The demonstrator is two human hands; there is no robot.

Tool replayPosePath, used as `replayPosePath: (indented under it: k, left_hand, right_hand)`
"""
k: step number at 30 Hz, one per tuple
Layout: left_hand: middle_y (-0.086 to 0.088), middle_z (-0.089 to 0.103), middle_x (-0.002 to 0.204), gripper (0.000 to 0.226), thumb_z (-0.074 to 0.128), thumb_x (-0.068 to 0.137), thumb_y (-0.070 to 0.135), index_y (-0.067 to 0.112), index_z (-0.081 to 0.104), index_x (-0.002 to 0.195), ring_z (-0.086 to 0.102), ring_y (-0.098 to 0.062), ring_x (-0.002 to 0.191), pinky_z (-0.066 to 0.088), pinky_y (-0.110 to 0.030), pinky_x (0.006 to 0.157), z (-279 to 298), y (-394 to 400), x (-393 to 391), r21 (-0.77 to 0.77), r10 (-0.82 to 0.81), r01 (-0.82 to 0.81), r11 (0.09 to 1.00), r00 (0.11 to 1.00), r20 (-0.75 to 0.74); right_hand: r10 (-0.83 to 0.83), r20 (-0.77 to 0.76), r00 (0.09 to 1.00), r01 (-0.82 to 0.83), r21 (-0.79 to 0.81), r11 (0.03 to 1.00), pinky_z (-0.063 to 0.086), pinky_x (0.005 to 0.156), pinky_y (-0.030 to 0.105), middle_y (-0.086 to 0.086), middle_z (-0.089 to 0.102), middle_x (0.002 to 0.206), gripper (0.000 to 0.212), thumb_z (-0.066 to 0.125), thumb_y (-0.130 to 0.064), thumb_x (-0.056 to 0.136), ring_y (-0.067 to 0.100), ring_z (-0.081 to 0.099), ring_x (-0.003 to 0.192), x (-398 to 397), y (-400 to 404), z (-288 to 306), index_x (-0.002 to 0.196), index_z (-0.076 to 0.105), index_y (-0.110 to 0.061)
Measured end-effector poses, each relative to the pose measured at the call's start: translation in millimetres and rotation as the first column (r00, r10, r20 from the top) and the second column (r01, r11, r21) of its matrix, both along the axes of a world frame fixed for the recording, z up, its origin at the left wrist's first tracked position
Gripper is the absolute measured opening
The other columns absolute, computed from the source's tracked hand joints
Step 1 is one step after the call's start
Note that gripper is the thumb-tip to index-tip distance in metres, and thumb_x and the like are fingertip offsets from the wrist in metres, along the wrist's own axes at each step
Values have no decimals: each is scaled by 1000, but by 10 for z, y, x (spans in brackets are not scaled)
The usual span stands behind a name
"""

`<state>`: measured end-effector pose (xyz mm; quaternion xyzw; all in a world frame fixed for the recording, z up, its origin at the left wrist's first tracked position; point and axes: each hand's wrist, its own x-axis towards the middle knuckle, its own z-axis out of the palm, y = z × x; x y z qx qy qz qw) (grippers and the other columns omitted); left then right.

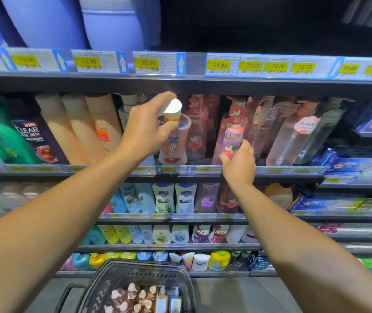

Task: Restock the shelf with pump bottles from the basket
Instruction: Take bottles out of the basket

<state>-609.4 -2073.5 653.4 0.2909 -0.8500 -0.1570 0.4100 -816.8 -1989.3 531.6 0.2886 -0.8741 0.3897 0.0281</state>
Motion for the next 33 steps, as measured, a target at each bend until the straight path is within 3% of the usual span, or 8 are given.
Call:
replayPosePath:
  k: [6,9,12,16,22,25,29,33]
  left_hand:
    - [1,65,123,47,72,85,15,16,59,129,57,-17,113,42,-19,87,-3,-9,4,-1,-18,18,1000,1000,-1]
    - [-1,64,125,48,72,85,14,15,58,131,57,-18,115,40,-16,87,-6,-20,6,-3,-24,24,1000,1000,-2]
    - [0,64,125,48,73,85,14,15,58,131,56,-14,112,40,-16,86,-13,-24,21,-1,-20,20,1000,1000,-13]
    - [4,66,118,45,72,84,14,16,60,127,57,-9,97,35,-1,77,-37,-60,91,17,-4,4,1000,999,-37]
    - [3,64,126,50,73,84,17,17,59,132,58,-13,114,42,-16,88,-35,-120,210,41,25,-23,999,998,-52]
    - [2,64,128,51,73,85,17,17,58,134,58,-14,114,43,-15,88,-50,-136,198,51,3,0,999,998,-57]
    - [2,63,131,54,73,85,16,17,56,136,56,-9,117,43,-15,92,-64,-140,173,52,-20,24,998,997,-77]
    - [7,60,132,56,72,85,13,18,54,138,45,7,118,37,-3,95,-68,-139,120,51,-68,73,996,994,-87]
  right_hand:
    - [-13,7,1000,13,4,1000,45,94,46,12,45,135,72,72,-29,84,36,50,119,22,3,22,141,33,-9]
    - [-71,-60,996,60,-168,984,45,93,44,10,44,130,64,70,-27,82,32,50,114,141,74,60,135,40,-10]
    - [93,-135,986,-124,-239,963,47,82,39,2,46,121,46,67,-29,84,22,54,99,377,44,155,123,48,-15]
    - [278,-168,946,-306,-175,936,41,75,34,0,42,128,55,67,-35,86,22,59,85,624,-254,417,130,41,-15]
    - [193,-104,976,-176,147,973,37,68,30,15,61,98,24,59,-26,90,37,59,97,541,-669,864,93,65,-3]
    - [215,-80,973,-187,268,945,40,71,29,17,67,101,24,52,-18,90,36,60,99,499,-802,876,91,70,-2]
    - [168,-30,985,-158,210,965,45,74,32,19,66,102,21,53,-11,89,37,59,100,483,-818,865,91,70,1]
    - [138,-43,990,-131,123,984,38,64,30,14,54,78,21,54,-5,82,32,55,82,486,-734,873,61,53,-5]
